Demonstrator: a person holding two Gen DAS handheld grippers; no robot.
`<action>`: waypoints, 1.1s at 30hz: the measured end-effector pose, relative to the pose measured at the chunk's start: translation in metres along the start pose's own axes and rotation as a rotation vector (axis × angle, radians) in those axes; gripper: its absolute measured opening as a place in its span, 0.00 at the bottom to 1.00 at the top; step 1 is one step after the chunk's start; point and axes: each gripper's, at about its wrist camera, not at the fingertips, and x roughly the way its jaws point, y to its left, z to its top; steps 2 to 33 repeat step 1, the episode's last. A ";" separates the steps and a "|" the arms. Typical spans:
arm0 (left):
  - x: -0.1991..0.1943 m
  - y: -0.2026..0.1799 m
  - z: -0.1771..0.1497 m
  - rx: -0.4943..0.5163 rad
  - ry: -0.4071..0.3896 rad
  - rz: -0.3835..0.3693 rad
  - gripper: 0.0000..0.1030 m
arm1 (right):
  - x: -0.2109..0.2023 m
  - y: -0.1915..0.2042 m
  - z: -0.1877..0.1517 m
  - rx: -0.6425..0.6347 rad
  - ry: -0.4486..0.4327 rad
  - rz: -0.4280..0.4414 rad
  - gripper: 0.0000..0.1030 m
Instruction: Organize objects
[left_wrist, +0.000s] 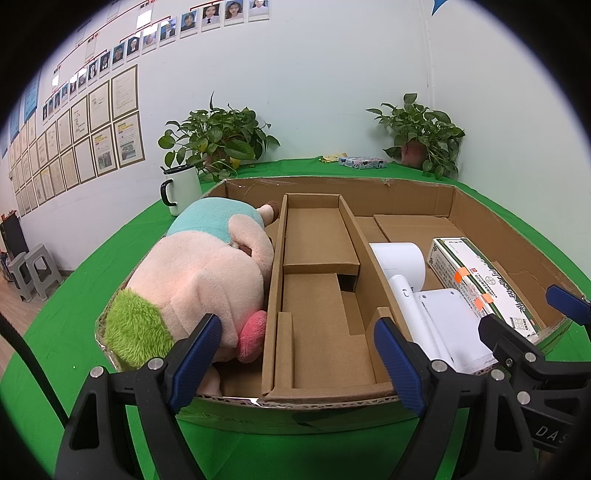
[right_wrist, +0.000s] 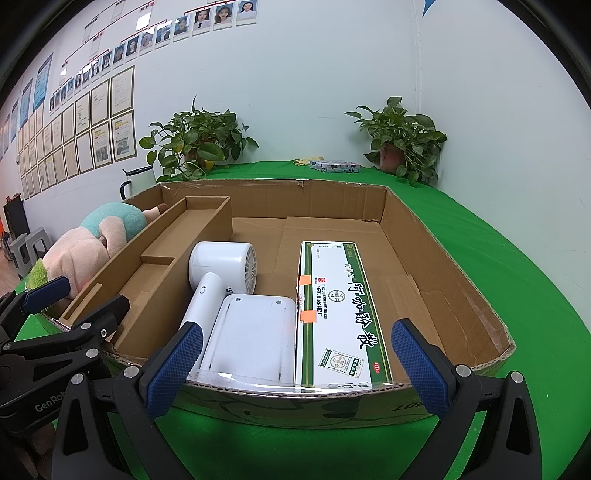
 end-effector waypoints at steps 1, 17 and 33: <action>0.000 0.000 0.000 0.000 0.000 0.000 0.82 | 0.000 0.000 0.000 0.000 0.000 0.000 1.00; 0.000 0.000 0.000 0.000 0.000 0.000 0.82 | 0.000 0.000 0.000 0.000 0.000 0.000 1.00; 0.000 0.000 0.000 0.000 0.000 0.000 0.82 | 0.000 0.000 0.000 0.000 0.000 0.000 1.00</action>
